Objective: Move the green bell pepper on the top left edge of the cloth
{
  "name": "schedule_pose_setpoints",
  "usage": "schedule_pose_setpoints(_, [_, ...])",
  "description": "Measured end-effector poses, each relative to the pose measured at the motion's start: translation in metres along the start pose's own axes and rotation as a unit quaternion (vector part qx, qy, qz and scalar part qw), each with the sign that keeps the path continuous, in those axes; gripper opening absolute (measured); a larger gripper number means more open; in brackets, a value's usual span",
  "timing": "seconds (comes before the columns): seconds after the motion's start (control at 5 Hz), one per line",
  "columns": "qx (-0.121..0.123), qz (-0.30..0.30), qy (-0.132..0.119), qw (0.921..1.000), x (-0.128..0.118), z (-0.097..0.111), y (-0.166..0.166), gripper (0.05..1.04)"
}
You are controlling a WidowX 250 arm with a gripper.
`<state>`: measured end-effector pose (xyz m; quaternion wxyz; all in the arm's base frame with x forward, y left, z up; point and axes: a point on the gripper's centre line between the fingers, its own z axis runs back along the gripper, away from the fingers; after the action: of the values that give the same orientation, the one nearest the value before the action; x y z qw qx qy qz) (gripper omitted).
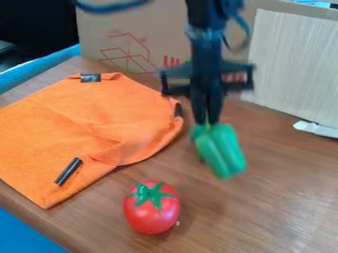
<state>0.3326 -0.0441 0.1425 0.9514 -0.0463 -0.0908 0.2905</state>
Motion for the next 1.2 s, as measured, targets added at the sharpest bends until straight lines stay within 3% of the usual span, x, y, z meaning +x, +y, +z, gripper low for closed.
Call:
schedule_pose_setpoints(0.4, [-0.021,0.080,-0.045,0.9956,0.054,0.034,0.031,0.083])
schedule_pose_setpoints(0.6, [-0.020,0.130,-0.073,0.9887,0.081,0.041,0.053,0.083])
schedule_pose_setpoints(1.0, [-0.017,0.265,-0.105,0.9584,0.140,0.033,0.112,0.083])
schedule_pose_setpoints(1.2, [-0.006,0.297,-0.130,0.9461,0.163,0.032,0.135,0.083])
